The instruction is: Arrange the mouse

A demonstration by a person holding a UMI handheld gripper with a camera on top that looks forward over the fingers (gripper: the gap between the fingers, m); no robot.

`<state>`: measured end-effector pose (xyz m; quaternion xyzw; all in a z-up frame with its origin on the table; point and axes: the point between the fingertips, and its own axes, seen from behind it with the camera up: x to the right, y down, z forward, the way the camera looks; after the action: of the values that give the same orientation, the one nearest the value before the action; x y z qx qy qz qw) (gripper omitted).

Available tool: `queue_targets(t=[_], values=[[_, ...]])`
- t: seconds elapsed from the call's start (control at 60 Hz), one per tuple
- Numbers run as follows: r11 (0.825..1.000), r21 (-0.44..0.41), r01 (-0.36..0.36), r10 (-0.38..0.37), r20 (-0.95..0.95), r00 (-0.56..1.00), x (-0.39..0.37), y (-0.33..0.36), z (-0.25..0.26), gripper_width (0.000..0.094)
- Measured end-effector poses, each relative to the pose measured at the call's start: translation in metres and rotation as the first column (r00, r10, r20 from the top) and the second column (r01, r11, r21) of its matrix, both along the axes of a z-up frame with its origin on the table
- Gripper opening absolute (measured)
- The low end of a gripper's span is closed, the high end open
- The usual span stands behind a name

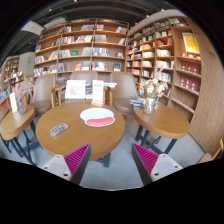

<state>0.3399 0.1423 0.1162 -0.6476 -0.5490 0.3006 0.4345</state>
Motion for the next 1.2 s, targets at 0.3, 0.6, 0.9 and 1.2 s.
queue_targets(t=[0.3, 0.6, 0.9, 1.2], values=[[0.998, -0.033, -0.055, 0.056, 0.016, 0.998, -0.027, -0.054, -0.022, 0.0852], [0.984, -0.046, -0.173, 0.175, 0.04, 0.984, -0.042, -0.159, -0.049, 0.0854], [0.965, -0.058, -0.256, 0.258, 0.041, 0.965, -0.068, -0.249, -0.072, 0.0852], [0.971, -0.08, -0.224, 0.227, 0.029, 0.973, -0.127, -0.271, -0.1, 0.0854]])
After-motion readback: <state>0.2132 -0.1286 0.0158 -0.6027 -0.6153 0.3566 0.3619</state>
